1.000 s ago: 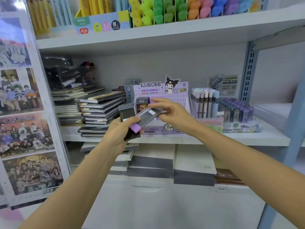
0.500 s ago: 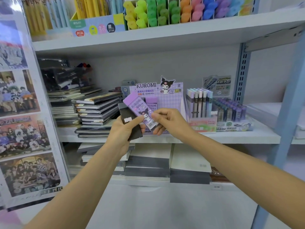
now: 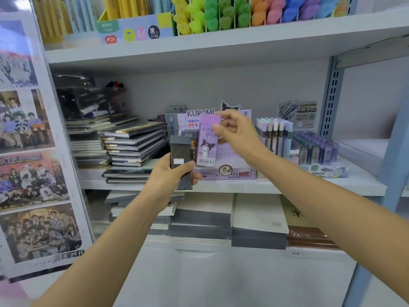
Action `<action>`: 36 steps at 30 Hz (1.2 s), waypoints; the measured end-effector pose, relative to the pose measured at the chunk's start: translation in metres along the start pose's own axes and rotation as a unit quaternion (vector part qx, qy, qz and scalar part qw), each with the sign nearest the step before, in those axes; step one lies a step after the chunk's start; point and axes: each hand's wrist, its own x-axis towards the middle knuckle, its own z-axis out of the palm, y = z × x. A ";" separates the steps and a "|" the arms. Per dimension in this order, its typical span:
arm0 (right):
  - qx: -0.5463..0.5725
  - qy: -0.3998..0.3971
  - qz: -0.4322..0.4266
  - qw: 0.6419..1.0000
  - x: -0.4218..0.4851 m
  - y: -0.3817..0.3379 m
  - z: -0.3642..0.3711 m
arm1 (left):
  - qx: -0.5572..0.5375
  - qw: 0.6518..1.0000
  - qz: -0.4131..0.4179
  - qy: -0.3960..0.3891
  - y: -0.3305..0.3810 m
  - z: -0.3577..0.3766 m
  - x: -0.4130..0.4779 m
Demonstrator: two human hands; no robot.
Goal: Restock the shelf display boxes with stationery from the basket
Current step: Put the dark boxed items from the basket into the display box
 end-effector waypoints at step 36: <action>-0.309 0.004 -0.045 0.950 0.031 0.048 0.022 | -0.041 0.999 -0.001 -0.013 -0.024 -0.024 0.008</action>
